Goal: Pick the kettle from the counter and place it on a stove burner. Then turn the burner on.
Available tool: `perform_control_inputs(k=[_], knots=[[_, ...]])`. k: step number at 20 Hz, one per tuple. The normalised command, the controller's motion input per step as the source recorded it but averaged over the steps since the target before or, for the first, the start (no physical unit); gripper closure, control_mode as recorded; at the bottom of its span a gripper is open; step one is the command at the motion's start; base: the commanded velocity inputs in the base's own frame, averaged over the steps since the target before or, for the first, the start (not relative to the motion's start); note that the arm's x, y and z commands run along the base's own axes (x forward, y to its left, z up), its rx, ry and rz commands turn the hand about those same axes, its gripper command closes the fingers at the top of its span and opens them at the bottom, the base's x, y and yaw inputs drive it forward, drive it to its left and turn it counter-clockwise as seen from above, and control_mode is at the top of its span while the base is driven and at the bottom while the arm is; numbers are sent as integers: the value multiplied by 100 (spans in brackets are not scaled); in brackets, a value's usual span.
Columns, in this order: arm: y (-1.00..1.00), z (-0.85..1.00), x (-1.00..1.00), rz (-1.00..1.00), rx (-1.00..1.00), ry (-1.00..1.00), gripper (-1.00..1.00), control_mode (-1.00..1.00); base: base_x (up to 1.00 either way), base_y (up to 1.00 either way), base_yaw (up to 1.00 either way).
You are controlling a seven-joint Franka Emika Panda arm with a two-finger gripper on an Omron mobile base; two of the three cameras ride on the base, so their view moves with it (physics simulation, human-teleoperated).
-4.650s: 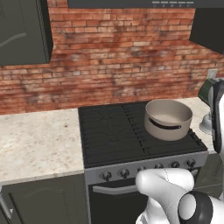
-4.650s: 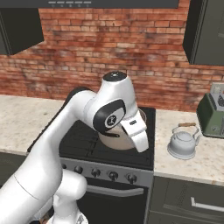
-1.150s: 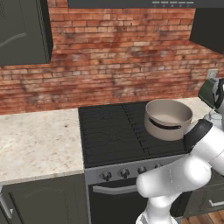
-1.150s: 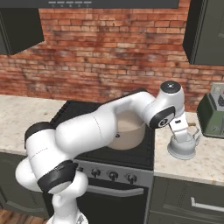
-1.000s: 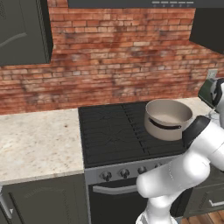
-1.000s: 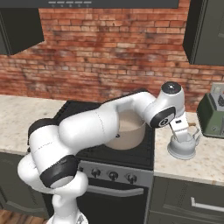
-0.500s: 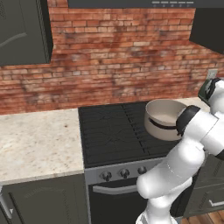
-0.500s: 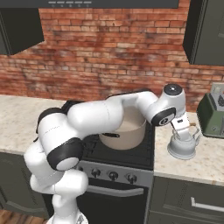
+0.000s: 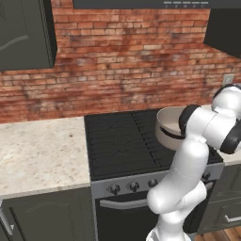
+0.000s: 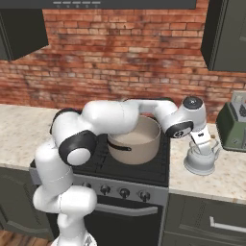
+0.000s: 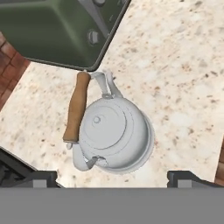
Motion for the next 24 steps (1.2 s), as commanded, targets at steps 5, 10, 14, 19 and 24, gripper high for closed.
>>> perform_control_inputs(k=[5, 10, 14, 19, 24], knots=[[-22, -10, 24, 3, 0, 0, -100, -100, 0, 0, 0], [-22, -6, 22, 4, 0, 0, -100, -100, 0, 0, 0], [-16, -7, 28, 3, 0, 0, -100, -100, 0, 0, 0], [-2, -10, 40, 0, 1, 0, -100, -100, 0, 0, 0], [0, -16, 42, 0, 2, 0, -100, -100, 0, 0, 0]])
